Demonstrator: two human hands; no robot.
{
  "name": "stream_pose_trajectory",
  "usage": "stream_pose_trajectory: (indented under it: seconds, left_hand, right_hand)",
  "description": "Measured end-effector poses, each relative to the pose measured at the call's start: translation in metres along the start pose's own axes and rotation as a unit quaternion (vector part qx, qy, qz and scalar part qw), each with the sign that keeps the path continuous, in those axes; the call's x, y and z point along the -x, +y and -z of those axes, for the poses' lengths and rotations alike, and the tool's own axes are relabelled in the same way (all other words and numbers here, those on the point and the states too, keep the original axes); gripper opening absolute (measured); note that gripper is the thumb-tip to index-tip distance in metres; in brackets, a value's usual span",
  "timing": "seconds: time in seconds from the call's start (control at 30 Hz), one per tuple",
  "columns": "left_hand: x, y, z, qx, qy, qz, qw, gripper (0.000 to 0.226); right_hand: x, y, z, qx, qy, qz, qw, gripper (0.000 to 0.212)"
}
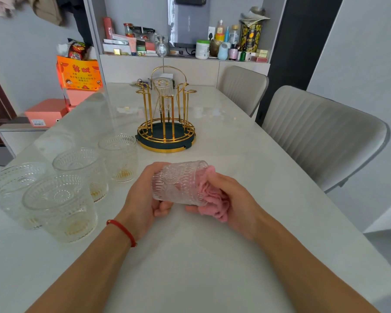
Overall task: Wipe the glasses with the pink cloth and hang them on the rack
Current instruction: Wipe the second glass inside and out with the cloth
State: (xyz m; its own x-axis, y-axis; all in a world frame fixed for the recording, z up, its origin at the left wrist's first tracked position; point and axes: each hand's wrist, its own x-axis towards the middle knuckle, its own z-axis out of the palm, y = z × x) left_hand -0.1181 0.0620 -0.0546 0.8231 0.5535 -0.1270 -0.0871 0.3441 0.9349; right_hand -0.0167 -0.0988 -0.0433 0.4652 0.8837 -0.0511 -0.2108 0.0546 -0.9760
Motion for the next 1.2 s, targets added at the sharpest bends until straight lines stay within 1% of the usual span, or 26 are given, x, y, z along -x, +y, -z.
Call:
stream_pose_trajectory:
  seconds: [0.03,0.07,0.1,0.17,0.23,0.3,0.37,0.43,0.53,0.6,0.63,0.67,0.73,0.77,0.83,0.87,0.9,1.0,1.07,1.13,1.2]
  left_hand:
    - [0.0,0.0,0.001,0.004,0.001,0.002,1.0,0.024]
    - [-0.001,0.001,0.002,0.005,-0.001,0.004,1.0,0.025]
    - [-0.001,0.001,0.003,0.004,-0.004,0.006,1.0,0.027]
    - [0.0,0.0,0.003,-0.011,-0.01,0.007,1.0,0.033]
    - [0.002,0.0,0.0,-0.061,0.001,-0.012,0.998,0.039]
    - [0.002,0.002,-0.003,-0.112,0.024,-0.039,0.993,0.035]
    - [0.002,0.005,-0.006,-0.126,0.041,-0.034,0.991,0.027]
    - [0.002,0.009,-0.004,-0.136,0.045,-0.004,0.99,0.031]
    - [0.003,0.011,0.002,-0.182,0.033,0.061,0.981,0.045]
    - [0.006,0.007,0.002,-0.194,0.013,0.081,0.978,0.049]
    - [0.008,0.005,0.0,-0.185,0.014,0.076,0.98,0.049]
    - [0.009,0.003,-0.002,-0.167,0.016,0.06,0.984,0.051]
    - [0.01,0.0,-0.009,-0.127,-0.004,0.008,0.992,0.056]
    - [0.01,-0.001,-0.012,-0.132,-0.008,-0.024,0.991,0.053]
    - [0.011,0.001,-0.018,-0.183,0.021,-0.068,0.981,0.033]
    - [0.011,0.002,-0.018,-0.196,0.043,-0.066,0.977,0.027]
    - [0.012,0.004,-0.017,-0.195,0.056,-0.053,0.978,0.028]
    - [0.016,0.009,-0.013,-0.177,0.055,0.008,0.983,0.044]
    - [0.019,0.011,-0.012,-0.193,0.044,0.039,0.979,0.047]
    - [0.021,0.01,-0.011,-0.204,0.038,0.045,0.977,0.05]
    - [0.019,0.006,-0.013,-0.171,0.017,0.03,0.985,0.054]
  right_hand:
    - [0.0,-0.001,0.0,-0.021,-0.007,-0.002,1.0,0.04]
    - [-0.001,0.0,0.0,-0.015,-0.004,0.0,1.0,0.038]
    - [-0.002,0.001,0.0,0.007,0.006,0.003,1.0,0.038]
    - [-0.001,0.002,-0.001,0.074,0.036,0.016,0.996,0.029]
    - [0.0,0.001,-0.003,0.116,0.068,0.03,0.99,0.027]
    - [0.0,0.003,-0.003,0.139,0.091,0.051,0.985,0.027]
    - [0.001,0.005,-0.006,0.181,0.116,0.079,0.973,0.021]
    - [-0.001,0.007,-0.005,0.23,0.148,0.105,0.956,0.011]
    - [0.0,0.008,0.0,0.354,0.197,0.148,0.902,0.018]
    - [-0.002,0.008,0.002,0.388,0.215,0.178,0.878,0.021]
    - [-0.003,0.007,0.002,0.386,0.226,0.186,0.875,0.022]
    - [-0.003,0.006,0.001,0.368,0.236,0.184,0.881,0.023]
    - [-0.004,0.006,-0.001,0.3,0.247,0.146,0.91,0.028]
    - [-0.003,0.006,-0.002,0.277,0.249,0.123,0.92,0.032]
    - [0.0,0.007,-0.001,0.285,0.241,0.106,0.922,0.035]
    - [0.0,0.008,0.0,0.293,0.231,0.115,0.921,0.032]
    - [0.001,0.007,0.001,0.307,0.222,0.131,0.916,0.027]
    - [0.003,0.004,0.004,0.367,0.212,0.202,0.883,0.019]
    - [0.005,0.002,0.002,0.379,0.215,0.231,0.87,0.023]
    - [0.004,0.001,-0.001,0.352,0.237,0.231,0.876,0.02]
    - [0.0,0.004,-0.001,0.31,0.278,0.191,0.889,0.035]
